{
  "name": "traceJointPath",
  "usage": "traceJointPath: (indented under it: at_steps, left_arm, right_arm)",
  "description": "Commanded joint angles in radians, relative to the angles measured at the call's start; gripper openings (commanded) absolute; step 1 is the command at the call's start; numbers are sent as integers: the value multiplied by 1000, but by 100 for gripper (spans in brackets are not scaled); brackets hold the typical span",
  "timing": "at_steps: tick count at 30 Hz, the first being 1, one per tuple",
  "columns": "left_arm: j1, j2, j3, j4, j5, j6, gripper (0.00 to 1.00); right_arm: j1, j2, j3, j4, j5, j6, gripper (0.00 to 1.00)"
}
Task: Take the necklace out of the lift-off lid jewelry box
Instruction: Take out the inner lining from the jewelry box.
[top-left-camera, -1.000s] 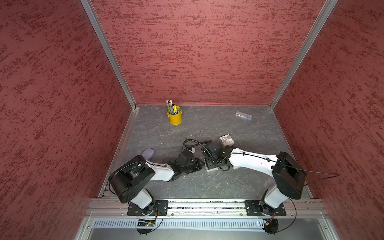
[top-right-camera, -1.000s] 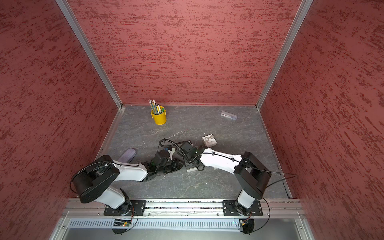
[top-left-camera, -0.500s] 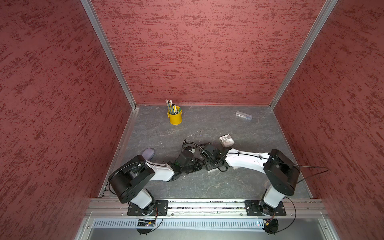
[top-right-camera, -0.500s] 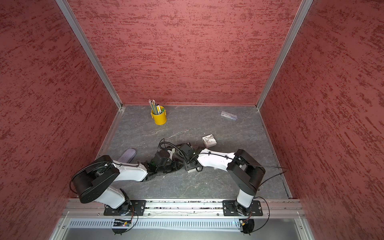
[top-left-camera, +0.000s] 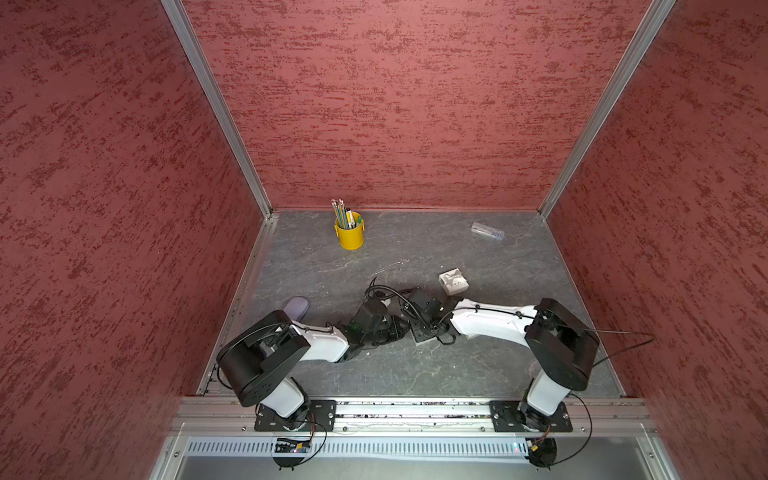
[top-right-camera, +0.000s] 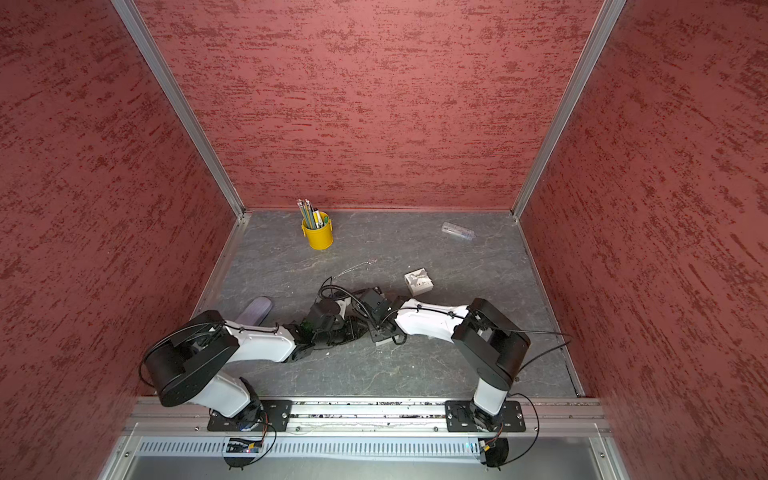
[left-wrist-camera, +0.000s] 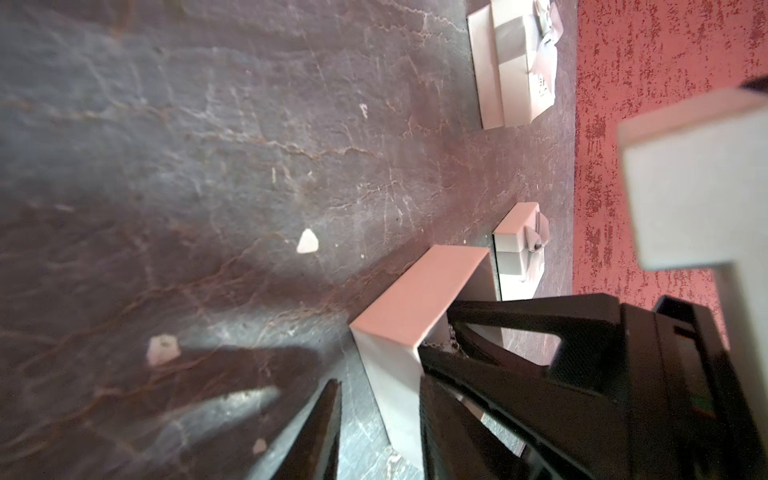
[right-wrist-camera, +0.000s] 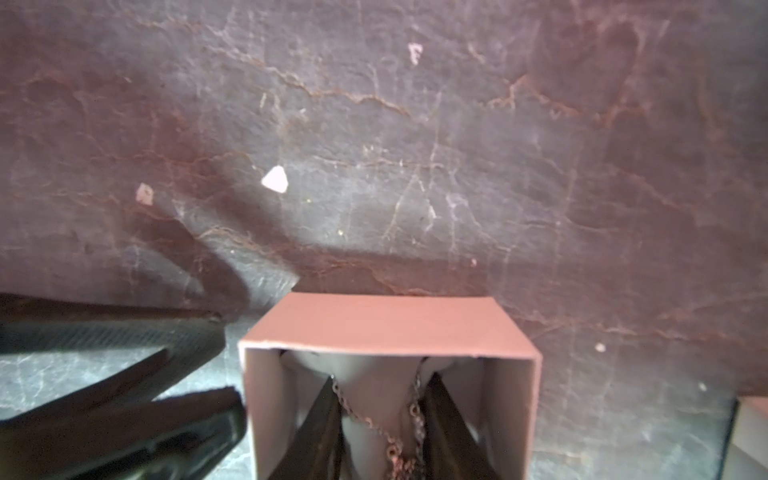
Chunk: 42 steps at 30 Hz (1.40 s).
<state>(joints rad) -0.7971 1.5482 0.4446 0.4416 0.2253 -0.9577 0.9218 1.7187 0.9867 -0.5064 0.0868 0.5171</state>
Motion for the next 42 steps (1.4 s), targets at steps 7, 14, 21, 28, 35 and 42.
traceJointPath:
  at_steps: [7, 14, 21, 28, 35, 42]
  left_arm:
    - [-4, 5, 32, 12, -5, -1, 33]
    - [-2, 20, 42, 13, -6, 2, 33]
    - [6, -33, 16, -5, -19, 10, 33]
    - [6, -118, -29, 5, -34, 41, 37]
    - [-17, -160, -30, 16, -17, 97, 36]
    - [-14, -184, -45, -65, -71, 83, 36]
  right_arm:
    - [8, -128, -36, 62, -52, 24, 21]
    - [8, -192, -69, 116, -56, 48, 19]
    - [8, -194, -75, 109, -41, 56, 19]
    - [5, -228, -85, 128, -11, 69, 19]
    - [4, -208, -90, 148, -14, 69, 19]
    - [4, -216, -81, 140, -3, 72, 19]
